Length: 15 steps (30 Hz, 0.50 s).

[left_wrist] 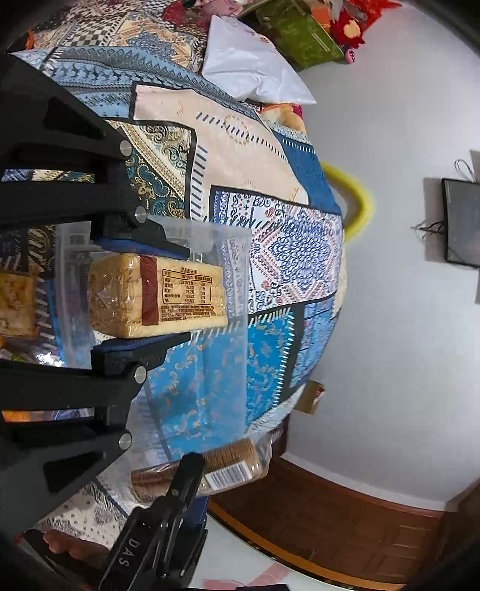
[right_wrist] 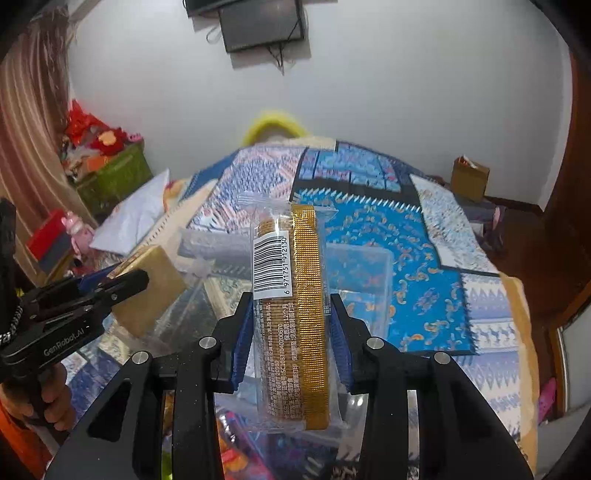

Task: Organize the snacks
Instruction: 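Carry both snacks into the clear box and open both tools to release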

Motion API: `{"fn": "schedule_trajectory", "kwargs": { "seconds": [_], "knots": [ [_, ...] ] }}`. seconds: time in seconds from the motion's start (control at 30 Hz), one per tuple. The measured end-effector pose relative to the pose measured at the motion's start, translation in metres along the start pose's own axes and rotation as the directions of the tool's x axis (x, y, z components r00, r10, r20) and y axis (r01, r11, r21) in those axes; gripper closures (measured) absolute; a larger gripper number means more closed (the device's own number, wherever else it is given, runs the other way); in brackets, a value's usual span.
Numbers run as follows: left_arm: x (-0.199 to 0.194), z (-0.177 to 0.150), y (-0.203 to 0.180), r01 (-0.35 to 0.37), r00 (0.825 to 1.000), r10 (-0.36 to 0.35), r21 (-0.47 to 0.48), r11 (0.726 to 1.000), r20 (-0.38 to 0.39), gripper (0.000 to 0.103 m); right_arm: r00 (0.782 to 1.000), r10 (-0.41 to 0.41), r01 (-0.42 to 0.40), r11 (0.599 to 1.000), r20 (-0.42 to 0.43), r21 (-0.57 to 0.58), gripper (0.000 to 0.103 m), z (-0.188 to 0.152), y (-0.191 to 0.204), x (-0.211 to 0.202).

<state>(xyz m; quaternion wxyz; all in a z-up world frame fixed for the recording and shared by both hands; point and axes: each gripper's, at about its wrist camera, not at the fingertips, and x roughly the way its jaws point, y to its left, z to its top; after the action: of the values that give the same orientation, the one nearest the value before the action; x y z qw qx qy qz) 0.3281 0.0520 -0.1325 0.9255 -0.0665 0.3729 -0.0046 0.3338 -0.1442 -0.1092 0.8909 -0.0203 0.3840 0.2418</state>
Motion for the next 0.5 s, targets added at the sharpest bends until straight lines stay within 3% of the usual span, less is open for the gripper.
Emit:
{"fn": "schedule_trajectory", "kwargs": {
  "seconds": [0.2,0.5],
  "knots": [
    [0.032,-0.003,-0.003,-0.010,0.997,0.011,0.011,1.000,-0.076,0.067,0.997,-0.012,0.009,1.000,-0.077,-0.029,0.068,-0.002,0.003,0.029],
    [0.055,-0.009,-0.008,-0.027,0.992,0.033,0.054,0.998,-0.121,0.067,0.984,-0.028,0.013,0.996,-0.175,-0.083,0.067,-0.013,0.010,0.057]
  ]
}}
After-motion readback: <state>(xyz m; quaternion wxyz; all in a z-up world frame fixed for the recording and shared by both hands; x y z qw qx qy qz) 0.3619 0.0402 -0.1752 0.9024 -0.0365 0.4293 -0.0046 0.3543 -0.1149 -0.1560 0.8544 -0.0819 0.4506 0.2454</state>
